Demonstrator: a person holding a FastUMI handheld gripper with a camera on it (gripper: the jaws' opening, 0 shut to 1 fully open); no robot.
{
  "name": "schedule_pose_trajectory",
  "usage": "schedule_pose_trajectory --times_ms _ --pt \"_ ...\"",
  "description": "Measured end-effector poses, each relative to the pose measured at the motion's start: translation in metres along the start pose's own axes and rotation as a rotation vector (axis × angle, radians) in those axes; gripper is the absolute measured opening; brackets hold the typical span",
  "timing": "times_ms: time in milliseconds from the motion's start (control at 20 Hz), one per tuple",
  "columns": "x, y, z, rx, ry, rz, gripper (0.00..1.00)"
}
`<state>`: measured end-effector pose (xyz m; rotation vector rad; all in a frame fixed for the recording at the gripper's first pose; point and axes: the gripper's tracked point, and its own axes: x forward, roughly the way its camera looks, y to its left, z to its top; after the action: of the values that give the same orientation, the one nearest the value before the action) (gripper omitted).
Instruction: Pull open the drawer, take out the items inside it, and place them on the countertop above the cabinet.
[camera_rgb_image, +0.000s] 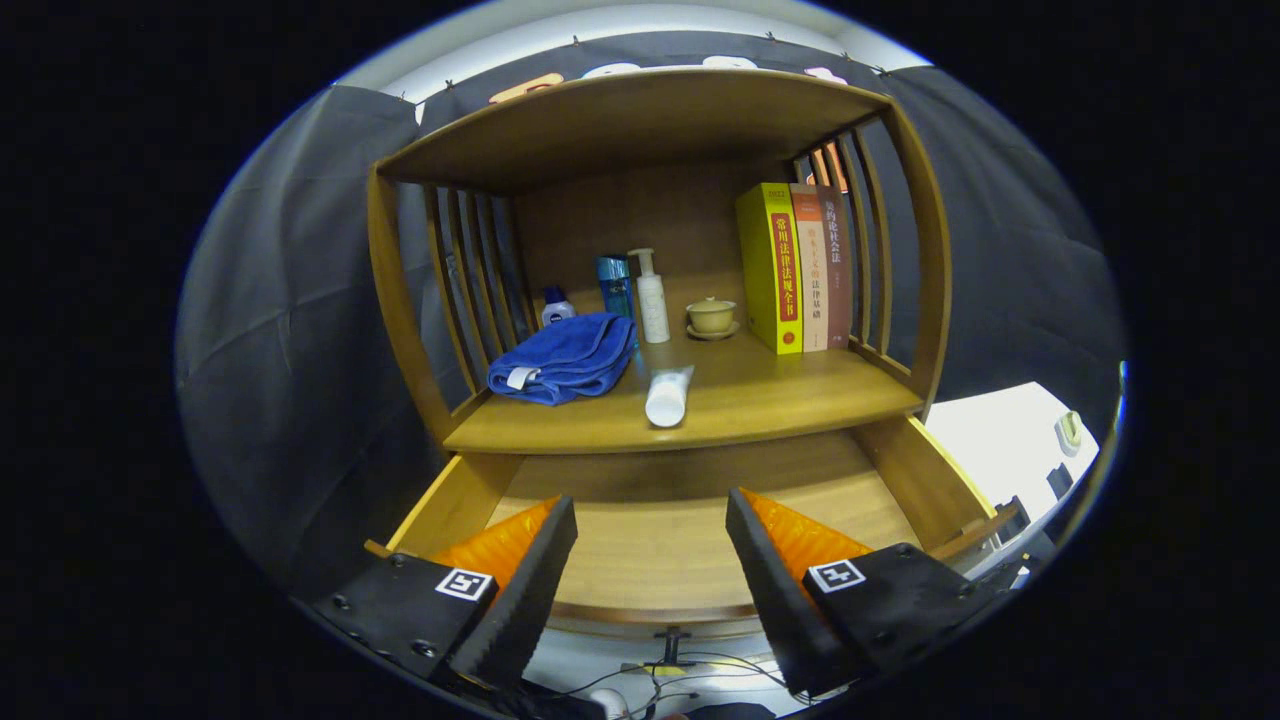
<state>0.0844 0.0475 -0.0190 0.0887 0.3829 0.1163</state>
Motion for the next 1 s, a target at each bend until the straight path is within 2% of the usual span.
schedule_pose_trajectory --times_ms 600,1000 --pt "-0.025 -0.015 -0.075 0.021 0.026 -0.062 0.99" --pt "-0.017 -0.022 -0.083 -0.069 -0.039 -0.126 0.99"
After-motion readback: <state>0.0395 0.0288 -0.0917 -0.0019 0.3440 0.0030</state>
